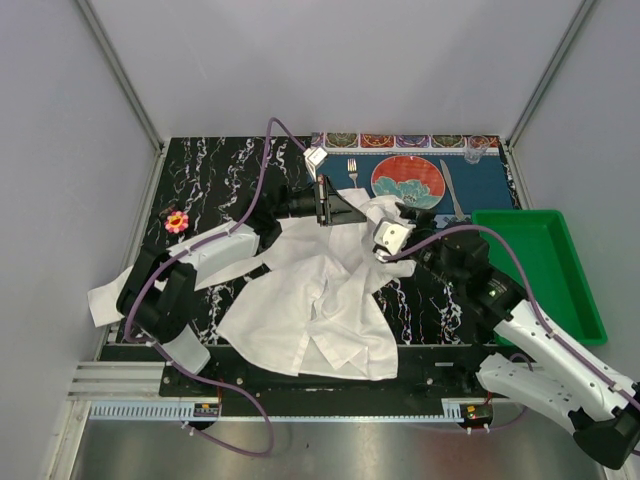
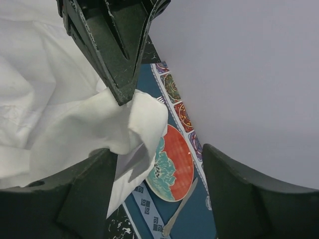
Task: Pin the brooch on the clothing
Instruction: Flatten out the clothes at the center of the board.
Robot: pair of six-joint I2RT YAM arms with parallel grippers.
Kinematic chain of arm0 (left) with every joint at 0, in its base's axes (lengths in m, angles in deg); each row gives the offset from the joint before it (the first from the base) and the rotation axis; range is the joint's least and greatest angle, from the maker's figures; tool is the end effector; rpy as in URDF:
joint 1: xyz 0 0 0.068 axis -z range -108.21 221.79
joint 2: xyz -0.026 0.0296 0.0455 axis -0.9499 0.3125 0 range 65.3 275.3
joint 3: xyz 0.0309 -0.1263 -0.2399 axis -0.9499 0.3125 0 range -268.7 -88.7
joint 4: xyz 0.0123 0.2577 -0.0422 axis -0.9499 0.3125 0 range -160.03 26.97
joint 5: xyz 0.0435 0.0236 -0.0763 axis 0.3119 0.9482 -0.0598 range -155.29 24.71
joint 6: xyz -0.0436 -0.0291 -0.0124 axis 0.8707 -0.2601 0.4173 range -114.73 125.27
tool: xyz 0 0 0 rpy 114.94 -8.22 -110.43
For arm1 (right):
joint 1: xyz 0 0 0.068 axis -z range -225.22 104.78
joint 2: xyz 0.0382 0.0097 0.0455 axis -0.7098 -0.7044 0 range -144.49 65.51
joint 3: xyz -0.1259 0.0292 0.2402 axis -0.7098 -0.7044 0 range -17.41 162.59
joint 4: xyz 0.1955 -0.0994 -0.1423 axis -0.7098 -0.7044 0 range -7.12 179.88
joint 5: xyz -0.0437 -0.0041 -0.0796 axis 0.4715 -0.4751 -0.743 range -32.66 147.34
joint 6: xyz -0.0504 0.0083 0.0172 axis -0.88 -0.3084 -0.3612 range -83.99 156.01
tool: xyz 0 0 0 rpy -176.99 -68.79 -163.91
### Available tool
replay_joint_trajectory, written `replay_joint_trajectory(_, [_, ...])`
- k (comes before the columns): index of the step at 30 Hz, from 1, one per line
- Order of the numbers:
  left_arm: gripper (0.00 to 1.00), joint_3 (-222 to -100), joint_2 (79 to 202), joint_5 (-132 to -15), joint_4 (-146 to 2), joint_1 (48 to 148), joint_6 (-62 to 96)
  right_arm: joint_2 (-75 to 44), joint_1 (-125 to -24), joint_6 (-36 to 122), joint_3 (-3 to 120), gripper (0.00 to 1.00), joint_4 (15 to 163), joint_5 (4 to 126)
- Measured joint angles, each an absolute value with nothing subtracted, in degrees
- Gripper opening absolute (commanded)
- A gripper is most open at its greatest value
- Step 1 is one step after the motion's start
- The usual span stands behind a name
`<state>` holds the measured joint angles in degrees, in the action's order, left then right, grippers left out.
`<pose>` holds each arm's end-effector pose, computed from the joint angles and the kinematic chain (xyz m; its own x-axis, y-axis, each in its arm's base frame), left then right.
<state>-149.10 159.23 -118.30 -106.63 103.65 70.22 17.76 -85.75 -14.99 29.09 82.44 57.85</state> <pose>0.2999 -0.2198 0.2968 -0.8821 -0.0934 -0.4617 0.4626 0.0124 -0.8865 0.1496 0.1284 0.3469 0.4380 -0.6480 -0.6231 -0.5024 0.3984 -0.7674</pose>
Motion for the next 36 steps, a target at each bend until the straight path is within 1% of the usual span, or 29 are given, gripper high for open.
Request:
replay_joint_trajectory(2, [0.0,-149.1,159.2,-118.2,-106.6,103.6,70.2,18.2,-85.8,-14.2,29.8,0.44,81.2,57.8])
replay_joint_trajectory(3, [0.0,-149.1,159.2,-118.2,-106.6,103.6,70.2,18.2,-85.8,-14.2,30.1,0.36,80.9,57.8])
replay_joint_trajectory(4, [0.0,-149.1,159.2,-118.2,-106.6,103.6,70.2,18.0,-85.8,-13.7,30.5,0.2,80.5,57.7])
replay_joint_trajectory(5, [0.0,-149.1,159.2,-118.2,-106.6,103.6,70.2,17.8,-85.8,-13.4,30.9,0.11,80.1,57.3])
replay_joint_trajectory(6, [0.0,-149.1,159.2,-118.2,-106.6,103.6,70.2,17.5,-85.8,-13.3,31.1,0.0,80.1,57.1])
replay_joint_trajectory(12, [0.0,-149.0,159.1,-118.4,-106.7,103.6,70.0,17.1,-85.8,-10.8,33.5,0.0,75.3,56.7])
replay_joint_trajectory(18, [0.0,-149.0,157.5,-119.2,-106.4,104.0,68.3,17.2,-85.8,-6.3,42.4,0.0,66.2,56.8])
replay_joint_trajectory(19, [0.05,-149.3,156.6,-119.3,-106.1,104.4,67.6,17.2,-85.8,-5.3,43.9,0.0,64.4,56.7])
replay_joint_trajectory(20, [0.35,-149.6,156.0,-119.4,-105.8,104.6,66.9,17.2,-85.8,-4.4,45.4,0.0,62.7,56.6])
replay_joint_trajectory(22, [0.51,-150.8,155.0,-119.5,-104.7,104.9,64.6,17.2,-85.9,-2.7,47.9,0.0,59.9,55.9])
replay_joint_trajectory(24, [0.58,-151.2,153.7,-119.3,-102.0,104.4,62.4,17.8,-85.8,-1.2,50.3,0.0,57.5,53.3])
replay_joint_trajectory(28, [0.59,-151.3,151.8,-118.6,-93.8,103.5,55.2,20.3,-85.5,1.3,53.9,0.0,53.2,46.7])
replay_joint_trajectory(36, [0.58,-151.3,144.6,-117.7,-80.0,102.5,41.6,23.1,-79.0,3.7,59.7,0.0,41.6,30.7])
